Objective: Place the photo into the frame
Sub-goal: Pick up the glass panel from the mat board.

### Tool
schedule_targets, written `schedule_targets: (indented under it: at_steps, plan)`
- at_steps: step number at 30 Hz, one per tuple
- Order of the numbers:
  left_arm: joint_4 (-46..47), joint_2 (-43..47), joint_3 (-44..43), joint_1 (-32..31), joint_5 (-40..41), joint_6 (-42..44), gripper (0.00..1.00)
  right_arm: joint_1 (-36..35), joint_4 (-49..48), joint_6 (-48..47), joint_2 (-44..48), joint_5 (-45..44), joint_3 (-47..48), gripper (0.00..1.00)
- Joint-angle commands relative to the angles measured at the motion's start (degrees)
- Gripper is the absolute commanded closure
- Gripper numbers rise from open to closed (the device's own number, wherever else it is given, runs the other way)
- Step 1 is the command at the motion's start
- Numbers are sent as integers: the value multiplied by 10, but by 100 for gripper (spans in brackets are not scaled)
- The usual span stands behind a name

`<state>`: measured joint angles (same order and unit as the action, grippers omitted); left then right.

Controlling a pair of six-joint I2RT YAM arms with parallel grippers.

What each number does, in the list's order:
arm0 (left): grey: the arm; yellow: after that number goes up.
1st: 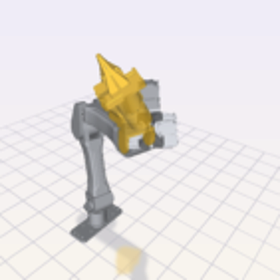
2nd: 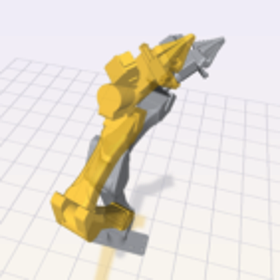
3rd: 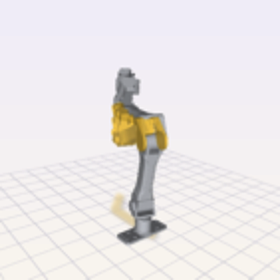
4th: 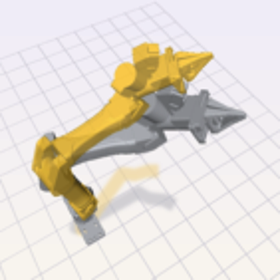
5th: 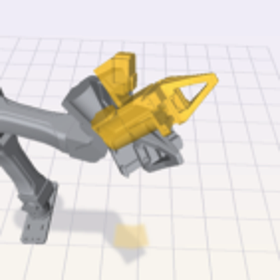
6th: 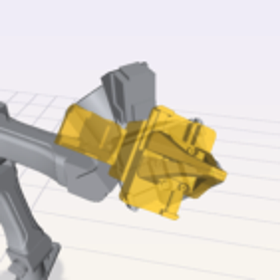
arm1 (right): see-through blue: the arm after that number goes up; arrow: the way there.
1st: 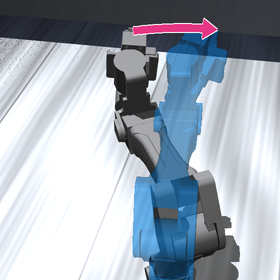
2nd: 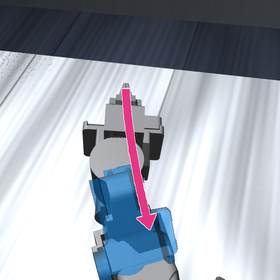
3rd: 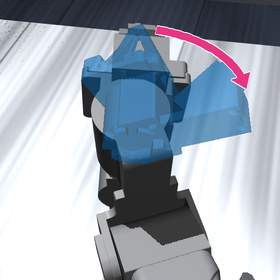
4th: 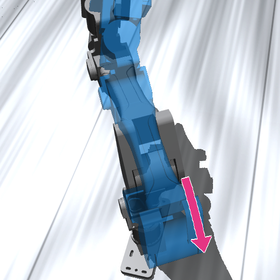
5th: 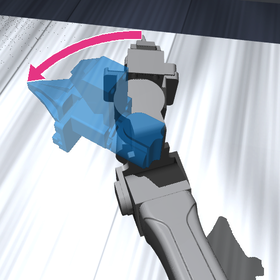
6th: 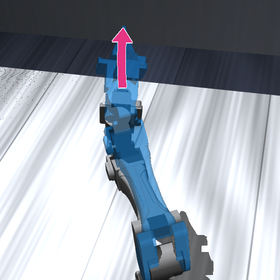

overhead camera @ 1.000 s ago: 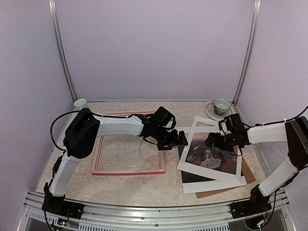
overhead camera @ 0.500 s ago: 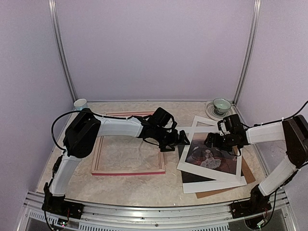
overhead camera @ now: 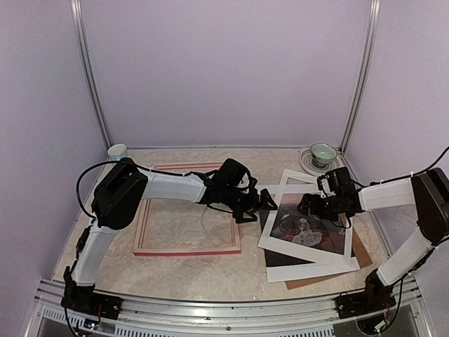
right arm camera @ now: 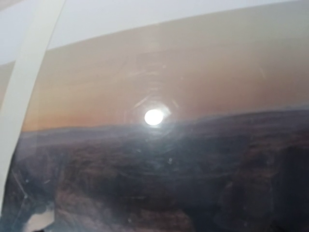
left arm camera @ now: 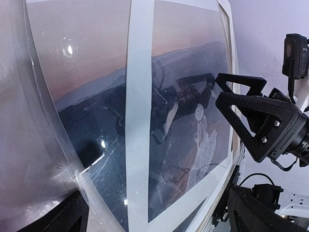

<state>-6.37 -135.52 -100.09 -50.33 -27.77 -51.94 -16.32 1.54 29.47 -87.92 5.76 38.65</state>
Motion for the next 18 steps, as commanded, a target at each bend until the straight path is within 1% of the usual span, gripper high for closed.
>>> schedule_targets:
  at_steps: [1, 5, 10, 18]
  plan:
    - [19, 3, 36, 3, -18, -23, 1, 4, 11, 6, -6, 10, -14, 1]
    - [58, 19, 69, 8, -24, -43, 1, 3, 9, 7, -10, 13, -14, 1]
    - [132, 28, 103, 13, -47, -72, 1, 1, 5, 9, -14, 14, -16, 1]
    - [184, 26, 125, 13, -67, -96, 2, -2, 3, 9, -17, 13, -17, 1]
